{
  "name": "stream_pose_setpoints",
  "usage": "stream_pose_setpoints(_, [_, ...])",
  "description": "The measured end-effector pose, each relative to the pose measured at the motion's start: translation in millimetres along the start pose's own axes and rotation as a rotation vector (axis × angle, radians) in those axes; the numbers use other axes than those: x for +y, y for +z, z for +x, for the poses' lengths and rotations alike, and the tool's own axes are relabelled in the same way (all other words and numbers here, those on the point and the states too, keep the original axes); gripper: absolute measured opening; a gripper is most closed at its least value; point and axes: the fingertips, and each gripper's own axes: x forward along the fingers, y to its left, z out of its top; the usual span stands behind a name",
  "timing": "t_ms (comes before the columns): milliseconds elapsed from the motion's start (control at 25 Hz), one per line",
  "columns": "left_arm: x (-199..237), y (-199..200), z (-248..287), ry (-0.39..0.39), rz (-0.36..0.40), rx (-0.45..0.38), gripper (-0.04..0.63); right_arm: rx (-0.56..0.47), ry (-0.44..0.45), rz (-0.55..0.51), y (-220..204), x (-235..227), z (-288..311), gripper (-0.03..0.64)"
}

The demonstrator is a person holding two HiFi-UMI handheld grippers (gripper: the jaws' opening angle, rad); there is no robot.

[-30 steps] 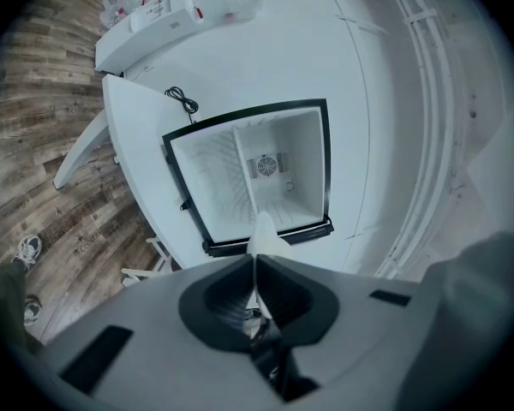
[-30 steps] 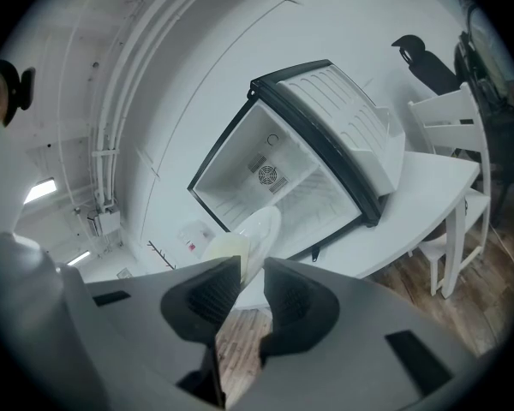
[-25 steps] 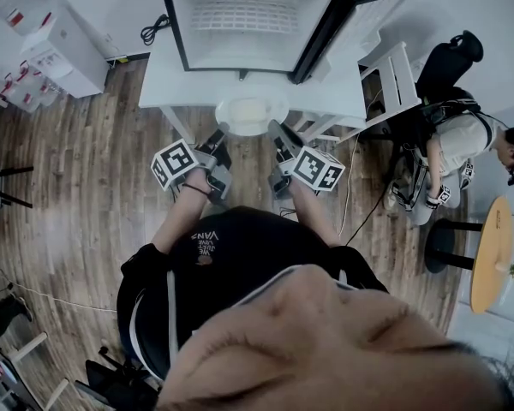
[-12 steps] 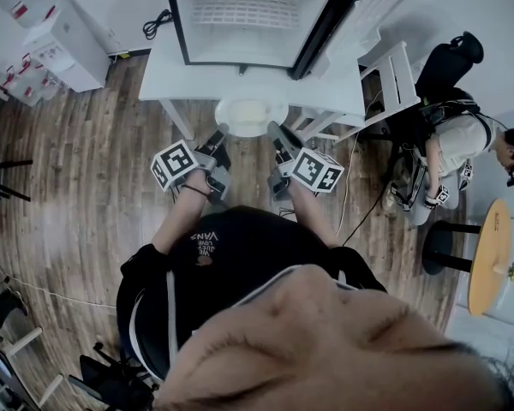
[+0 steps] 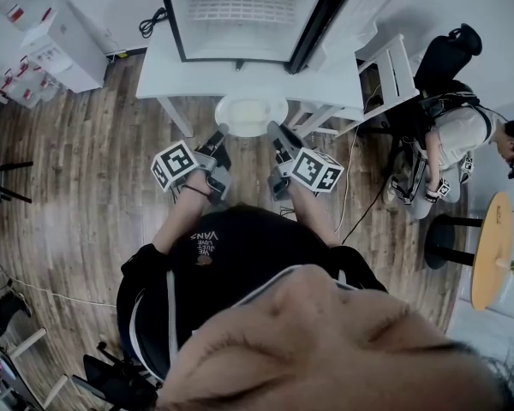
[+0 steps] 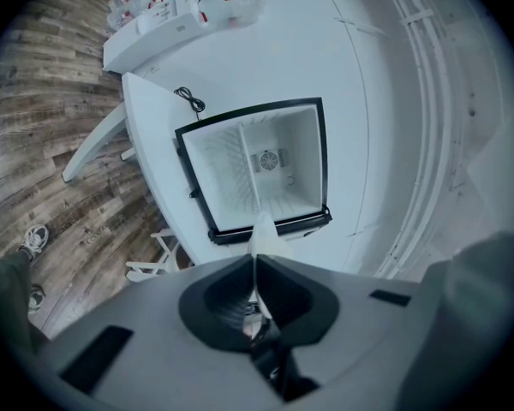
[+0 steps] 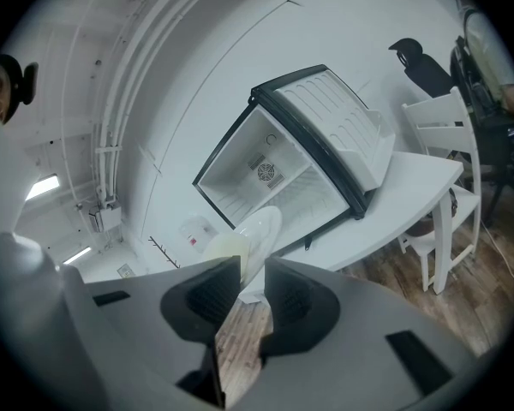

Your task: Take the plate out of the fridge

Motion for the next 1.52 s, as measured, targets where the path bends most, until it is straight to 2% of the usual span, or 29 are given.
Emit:
stream_pose_setpoints(840, [5,-14,-6,0.007,-0.001,0.030,0.026,0.011,-0.024,-0.002,-12,-3,-15,0.094])
stream_pose_setpoints(1520, [9,-11,-4,0.012,-0.007,0.027,0.026,0.014,-0.016,-0.017,-11,-1,-10,0.092])
